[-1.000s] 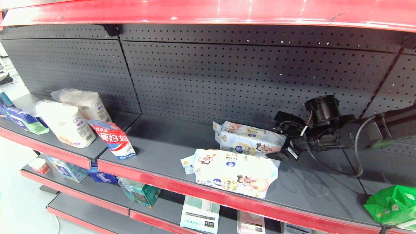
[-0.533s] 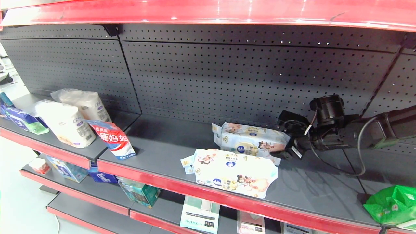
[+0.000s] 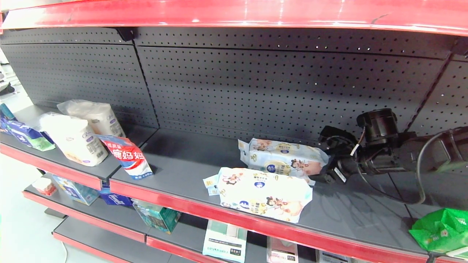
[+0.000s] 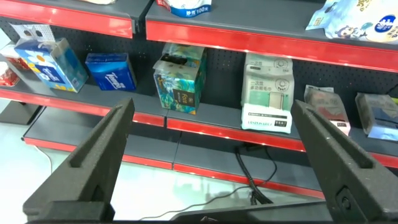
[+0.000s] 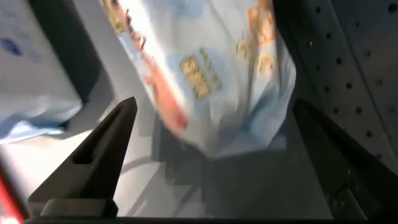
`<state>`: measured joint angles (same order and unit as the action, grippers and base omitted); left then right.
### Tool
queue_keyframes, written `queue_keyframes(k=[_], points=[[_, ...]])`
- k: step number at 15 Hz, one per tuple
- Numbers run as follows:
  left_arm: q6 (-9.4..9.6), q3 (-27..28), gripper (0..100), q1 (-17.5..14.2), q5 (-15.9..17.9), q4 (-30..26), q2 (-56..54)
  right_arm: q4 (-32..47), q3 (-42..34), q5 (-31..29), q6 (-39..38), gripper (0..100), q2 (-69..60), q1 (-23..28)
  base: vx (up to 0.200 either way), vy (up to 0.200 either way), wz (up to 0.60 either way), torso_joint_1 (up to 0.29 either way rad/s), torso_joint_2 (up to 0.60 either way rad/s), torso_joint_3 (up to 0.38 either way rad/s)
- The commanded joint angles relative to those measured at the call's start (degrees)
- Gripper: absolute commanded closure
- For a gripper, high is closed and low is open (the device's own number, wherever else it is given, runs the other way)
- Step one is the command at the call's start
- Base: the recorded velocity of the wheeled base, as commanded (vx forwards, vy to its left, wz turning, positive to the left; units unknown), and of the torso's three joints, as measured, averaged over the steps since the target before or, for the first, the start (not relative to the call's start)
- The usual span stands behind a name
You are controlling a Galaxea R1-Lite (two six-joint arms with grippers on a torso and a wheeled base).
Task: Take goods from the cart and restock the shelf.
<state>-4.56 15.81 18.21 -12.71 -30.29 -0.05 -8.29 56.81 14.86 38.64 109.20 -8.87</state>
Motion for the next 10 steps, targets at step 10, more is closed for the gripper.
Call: queue_keyframes(k=[10], points=[[-0.54, 0.0, 0, 0.1, 1.2, 0.0, 0.0, -0.1, -10.9, -1.4, -10.5, 0, -14.4, 0.4, 0.000, 0.000, 0.00, 0.000, 0.00, 0.000]])
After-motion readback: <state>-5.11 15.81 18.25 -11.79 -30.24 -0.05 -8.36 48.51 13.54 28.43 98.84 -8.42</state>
